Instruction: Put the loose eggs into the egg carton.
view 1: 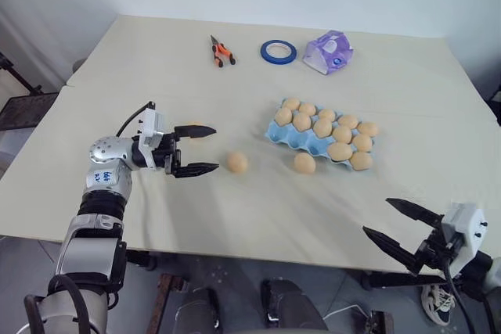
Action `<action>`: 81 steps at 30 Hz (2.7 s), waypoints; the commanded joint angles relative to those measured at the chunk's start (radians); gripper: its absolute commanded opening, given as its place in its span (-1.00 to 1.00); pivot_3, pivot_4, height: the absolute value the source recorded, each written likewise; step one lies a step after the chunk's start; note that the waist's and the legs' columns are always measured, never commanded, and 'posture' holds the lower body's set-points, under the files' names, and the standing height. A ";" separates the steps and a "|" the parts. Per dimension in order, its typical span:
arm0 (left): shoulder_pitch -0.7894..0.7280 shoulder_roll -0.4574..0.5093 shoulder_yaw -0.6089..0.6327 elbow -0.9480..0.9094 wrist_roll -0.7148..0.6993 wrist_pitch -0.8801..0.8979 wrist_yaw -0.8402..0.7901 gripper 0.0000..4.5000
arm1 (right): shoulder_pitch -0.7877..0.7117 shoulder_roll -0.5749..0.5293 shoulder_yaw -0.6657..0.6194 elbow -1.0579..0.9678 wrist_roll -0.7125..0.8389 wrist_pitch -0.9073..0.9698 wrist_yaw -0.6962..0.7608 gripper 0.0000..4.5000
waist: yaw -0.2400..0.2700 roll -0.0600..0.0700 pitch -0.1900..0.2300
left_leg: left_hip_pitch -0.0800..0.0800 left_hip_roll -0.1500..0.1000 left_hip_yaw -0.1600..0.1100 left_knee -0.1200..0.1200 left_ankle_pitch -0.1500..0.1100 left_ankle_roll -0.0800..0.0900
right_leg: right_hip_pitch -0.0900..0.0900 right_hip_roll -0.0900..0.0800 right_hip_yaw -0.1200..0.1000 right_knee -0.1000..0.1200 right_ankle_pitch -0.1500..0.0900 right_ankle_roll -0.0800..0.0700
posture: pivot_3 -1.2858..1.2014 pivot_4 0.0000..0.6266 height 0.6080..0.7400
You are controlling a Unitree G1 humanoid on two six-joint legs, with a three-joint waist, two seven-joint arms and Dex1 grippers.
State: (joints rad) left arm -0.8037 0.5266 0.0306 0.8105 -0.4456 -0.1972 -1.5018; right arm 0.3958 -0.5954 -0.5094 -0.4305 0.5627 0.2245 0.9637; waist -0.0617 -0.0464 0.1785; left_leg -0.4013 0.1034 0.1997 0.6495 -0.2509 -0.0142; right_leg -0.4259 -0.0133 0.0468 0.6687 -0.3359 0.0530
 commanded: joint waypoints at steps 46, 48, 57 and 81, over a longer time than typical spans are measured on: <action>0.054 0.009 0.062 -0.118 -0.008 0.020 -0.031 1.00 | -0.638 0.329 0.576 0.264 -0.381 0.166 -0.578 -0.38 | -0.024 0.000 0.000 | -0.002 0.003 0.001 0.000 0.003 -0.006 | -0.004 0.002 -0.001 0.005 0.000 -0.002 | 0.03 -0.52 1.00; 0.056 0.008 0.063 -0.121 -0.008 0.021 -0.028 1.00 | -0.637 0.326 0.572 0.246 -0.375 0.175 -0.576 -0.45 | -0.024 0.000 0.000 | -0.002 0.003 0.001 0.000 0.003 -0.006 | -0.004 0.002 -0.001 0.005 0.000 -0.002 | 0.03 -0.52 1.00; 0.067 0.007 0.066 -0.132 -0.009 0.030 -0.024 1.00 | -0.661 0.261 0.507 0.015 -0.306 0.316 -0.563 -0.48 | -0.024 0.000 0.000 | -0.002 0.003 0.000 -0.001 0.003 -0.006 | -0.004 0.002 -0.001 0.004 0.000 -0.002 | 0.03 -0.52 1.00; 0.073 -0.004 0.077 -0.143 -0.009 0.028 -0.009 1.00 | -0.761 0.201 0.491 0.171 -0.384 0.308 -0.552 0.97 | -0.024 0.000 0.000 | -0.003 0.003 0.002 -0.001 0.003 -0.006 | -0.006 0.002 0.000 0.004 -0.001 -0.002 | 0.03 -0.52 1.00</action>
State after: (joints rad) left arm -0.7344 0.5134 0.0825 0.7089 -0.4418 -0.1650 -1.4996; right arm -0.3672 -0.3802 0.0146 -0.1941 0.1632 0.5325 0.4037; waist -0.0857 -0.0467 0.1782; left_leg -0.4044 0.1064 0.2013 0.6482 -0.2477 -0.0201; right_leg -0.4315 -0.0107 0.0470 0.6724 -0.3368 0.0514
